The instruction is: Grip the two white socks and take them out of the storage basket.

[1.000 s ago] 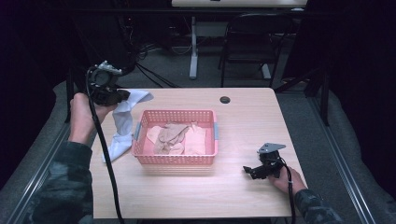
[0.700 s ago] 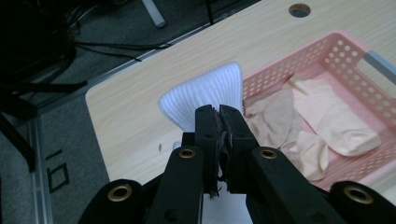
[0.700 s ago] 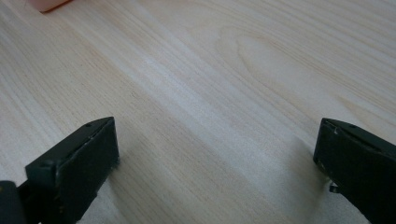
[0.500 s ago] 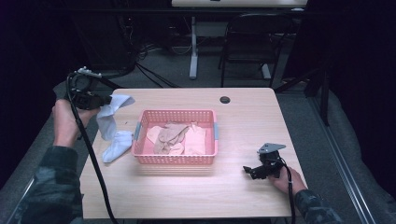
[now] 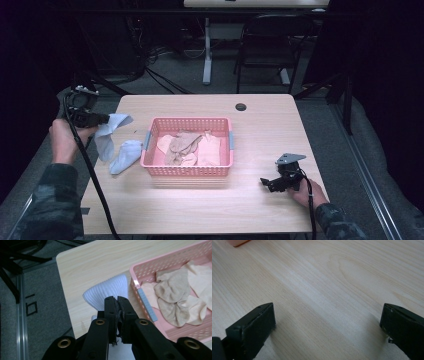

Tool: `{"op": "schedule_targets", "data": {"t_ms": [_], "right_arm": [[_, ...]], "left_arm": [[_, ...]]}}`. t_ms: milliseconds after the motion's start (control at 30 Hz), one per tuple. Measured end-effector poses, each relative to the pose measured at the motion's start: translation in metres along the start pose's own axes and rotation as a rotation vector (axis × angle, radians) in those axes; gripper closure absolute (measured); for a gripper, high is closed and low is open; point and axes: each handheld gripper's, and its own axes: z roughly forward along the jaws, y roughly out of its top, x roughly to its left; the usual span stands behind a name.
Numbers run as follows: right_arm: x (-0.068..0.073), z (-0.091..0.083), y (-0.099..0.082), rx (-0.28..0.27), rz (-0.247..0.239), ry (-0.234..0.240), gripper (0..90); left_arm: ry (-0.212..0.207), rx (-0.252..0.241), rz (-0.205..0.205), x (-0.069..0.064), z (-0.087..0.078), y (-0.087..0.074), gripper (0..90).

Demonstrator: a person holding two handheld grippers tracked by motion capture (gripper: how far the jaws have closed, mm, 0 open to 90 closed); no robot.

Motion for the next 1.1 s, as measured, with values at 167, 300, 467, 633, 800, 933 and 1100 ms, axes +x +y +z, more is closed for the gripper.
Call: {"op": "schedule_targets", "data": {"t_ms": [167, 300, 467, 633, 800, 933, 1100], "right_arm": [[0.000, 0.000, 0.000, -0.001, -0.001, 0.000, 0.0], [0.000, 0.000, 0.000, -0.002, 0.000, -0.002, 0.0], [0.000, 0.000, 0.000, -0.001, 0.000, -0.002, 0.0], [0.000, 0.000, 0.000, -0.001, -0.001, -0.002, 0.0], [0.000, 0.000, 0.000, -0.001, 0.000, -0.002, 0.0], [0.000, 0.000, 0.000, -0.001, 0.000, -0.002, 0.0], [0.000, 0.000, 0.000, -0.001, 0.000, -0.002, 0.0]], "left_arm": [[0.011, 0.054, -0.027, 0.004, 0.024, -0.017, 86.0], [-0.004, 0.105, -0.064, 0.009, 0.051, -0.035, 85.9], [-0.021, 0.149, -0.099, 0.010, 0.077, -0.049, 85.3], [-0.026, 0.189, -0.114, 0.009, 0.096, -0.060, 84.6], [-0.032, 0.216, -0.151, 0.010, 0.115, -0.071, 82.7], [-0.047, 0.223, -0.175, 0.011, 0.121, -0.075, 75.2], [-0.012, 0.165, -0.196, 0.011, 0.109, -0.076, 32.3]]}}
